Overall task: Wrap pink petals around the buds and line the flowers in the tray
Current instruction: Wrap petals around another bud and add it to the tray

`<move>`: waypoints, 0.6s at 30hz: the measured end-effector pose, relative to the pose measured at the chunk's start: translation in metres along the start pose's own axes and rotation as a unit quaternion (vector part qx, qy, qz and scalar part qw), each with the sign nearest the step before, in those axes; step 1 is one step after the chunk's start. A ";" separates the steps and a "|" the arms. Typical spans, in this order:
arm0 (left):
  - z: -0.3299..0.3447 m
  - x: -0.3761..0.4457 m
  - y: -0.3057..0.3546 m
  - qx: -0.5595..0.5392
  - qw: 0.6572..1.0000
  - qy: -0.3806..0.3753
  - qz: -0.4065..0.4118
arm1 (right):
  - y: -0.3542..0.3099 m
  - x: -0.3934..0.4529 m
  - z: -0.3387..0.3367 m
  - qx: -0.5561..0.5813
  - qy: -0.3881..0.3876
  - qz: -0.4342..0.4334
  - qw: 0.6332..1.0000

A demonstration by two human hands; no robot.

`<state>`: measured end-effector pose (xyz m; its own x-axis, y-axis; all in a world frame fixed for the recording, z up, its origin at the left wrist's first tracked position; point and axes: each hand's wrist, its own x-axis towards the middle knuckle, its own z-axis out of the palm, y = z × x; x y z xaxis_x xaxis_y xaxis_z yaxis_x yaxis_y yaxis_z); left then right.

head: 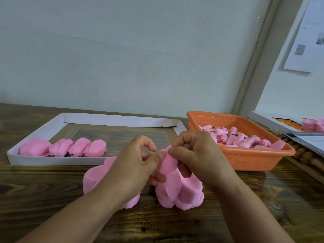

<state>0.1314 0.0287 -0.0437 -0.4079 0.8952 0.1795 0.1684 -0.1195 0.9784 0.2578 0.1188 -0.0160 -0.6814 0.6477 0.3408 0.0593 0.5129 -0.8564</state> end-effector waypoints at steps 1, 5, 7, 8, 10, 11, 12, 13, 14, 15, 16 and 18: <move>0.000 0.000 -0.002 0.005 1.000 0.012 0.007 | 0.000 0.000 0.001 0.001 0.007 0.005 1.000; 0.002 -0.001 -0.006 0.018 0.999 0.018 0.036 | 0.001 0.002 0.002 0.010 0.042 0.019 0.999; 0.003 -0.002 -0.004 0.016 0.999 0.003 0.041 | 0.001 0.002 0.003 0.014 0.056 0.020 0.998; 0.003 -0.003 -0.003 0.011 0.999 -0.004 0.040 | 0.001 0.002 0.003 0.018 0.061 0.021 0.998; 0.003 -0.003 -0.004 0.002 0.999 -0.015 0.034 | 0.002 0.003 0.005 0.033 0.070 0.025 0.997; 0.002 -0.002 -0.005 0.004 0.999 -0.017 0.029 | 0.003 0.002 0.006 0.041 0.072 0.026 0.996; 0.002 -0.002 -0.006 0.007 1.000 -0.019 0.023 | 0.004 0.002 0.007 0.046 0.072 0.026 0.996; 0.002 -0.002 -0.007 0.003 1.000 -0.022 0.017 | 0.004 0.002 0.009 0.050 0.070 0.025 0.996; 0.002 -0.001 -0.008 -0.010 0.999 -0.029 0.009 | 0.004 0.002 0.010 0.053 0.066 0.024 0.996; 0.001 -0.001 -0.008 -0.028 0.999 -0.038 -0.001 | 0.004 0.002 0.010 0.057 0.060 0.024 0.996; 0.000 0.000 -0.007 -0.042 0.998 -0.049 -0.010 | 0.004 0.002 0.009 0.065 0.050 0.026 0.996; -0.004 0.002 -0.006 -0.067 0.994 -0.077 -0.028 | 0.004 0.003 0.001 0.091 0.018 0.029 0.995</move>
<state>0.1266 0.0294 -0.0487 -0.2692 0.9561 0.1161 0.0245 -0.1138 0.9932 0.2550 0.1219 -0.0185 -0.6533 0.6950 0.3003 -0.0385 0.3656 -0.9300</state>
